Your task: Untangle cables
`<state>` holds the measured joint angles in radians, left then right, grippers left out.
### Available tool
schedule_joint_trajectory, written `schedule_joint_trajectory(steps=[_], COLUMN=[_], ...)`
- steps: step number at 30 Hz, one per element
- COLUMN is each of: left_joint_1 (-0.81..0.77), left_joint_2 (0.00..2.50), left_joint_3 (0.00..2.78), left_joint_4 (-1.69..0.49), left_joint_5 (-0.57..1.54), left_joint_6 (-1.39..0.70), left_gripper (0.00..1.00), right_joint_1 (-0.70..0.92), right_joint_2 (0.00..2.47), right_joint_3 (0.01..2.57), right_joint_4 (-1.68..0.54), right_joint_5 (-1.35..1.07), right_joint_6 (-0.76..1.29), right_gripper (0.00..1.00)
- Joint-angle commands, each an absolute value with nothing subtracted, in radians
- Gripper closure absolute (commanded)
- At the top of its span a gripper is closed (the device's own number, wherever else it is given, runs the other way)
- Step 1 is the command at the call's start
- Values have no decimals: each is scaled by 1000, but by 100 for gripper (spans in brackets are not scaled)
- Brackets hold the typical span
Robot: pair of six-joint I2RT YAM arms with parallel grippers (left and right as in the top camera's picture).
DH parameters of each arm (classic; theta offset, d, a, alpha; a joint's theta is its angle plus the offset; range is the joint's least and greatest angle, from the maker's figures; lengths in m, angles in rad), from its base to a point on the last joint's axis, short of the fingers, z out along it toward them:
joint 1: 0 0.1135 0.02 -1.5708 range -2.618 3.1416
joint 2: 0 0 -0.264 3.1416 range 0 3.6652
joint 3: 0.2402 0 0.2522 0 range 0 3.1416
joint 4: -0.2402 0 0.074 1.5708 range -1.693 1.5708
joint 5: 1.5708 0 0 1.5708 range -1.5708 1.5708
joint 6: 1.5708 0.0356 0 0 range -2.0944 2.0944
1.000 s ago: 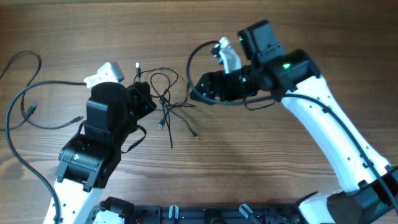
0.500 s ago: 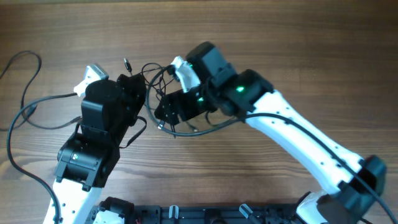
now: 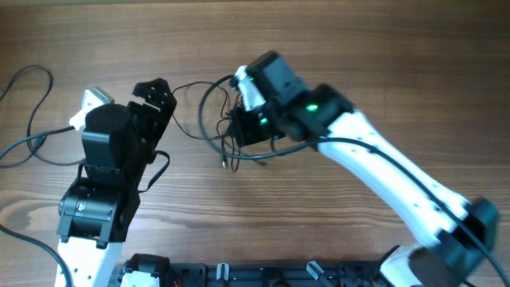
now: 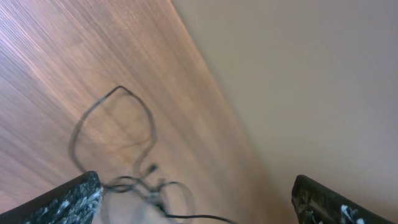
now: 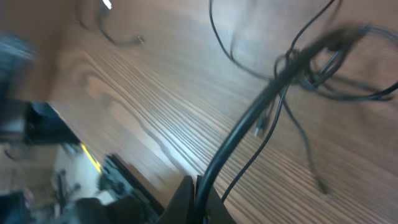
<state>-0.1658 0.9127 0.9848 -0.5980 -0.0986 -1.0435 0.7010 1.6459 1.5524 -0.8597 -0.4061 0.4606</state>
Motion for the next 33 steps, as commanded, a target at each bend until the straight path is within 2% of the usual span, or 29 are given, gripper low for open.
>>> schedule_joint_trajectory(steps=[1,4,9,13,20,27,33], left_joint_1=[-159,-159,-159,-159,-161,-160,-159], left_joint_2=[922,936,1015,1128,1278,1305,1304], left_joint_3=[989,988,988,988,988,987,988], left_joint_4=[-622,-621,-614,-603,-532,-682,-709], left_joint_5=[-7,152,452,679,992,1032,1120], left_joint_6=[-799,-630,-258,-7,172,377,420], left_gripper=[1,0,7,7,11,18,19], right_joint_1=[660,640,635,635,635,635,635], right_joint_2=[1458,1373,1306,1304,1305,1305,1306], right_joint_3=[1594,1594,1594,1594,1594,1594,1594], right_joint_4=[-837,-805,-802,-816,-839,-839,-839], right_joint_5=[-467,-509,-537,-590,-608,-601,-600], right_joint_6=[529,555,569,556,549,550,552], right_gripper=[96,96,96,96,96,96,96])
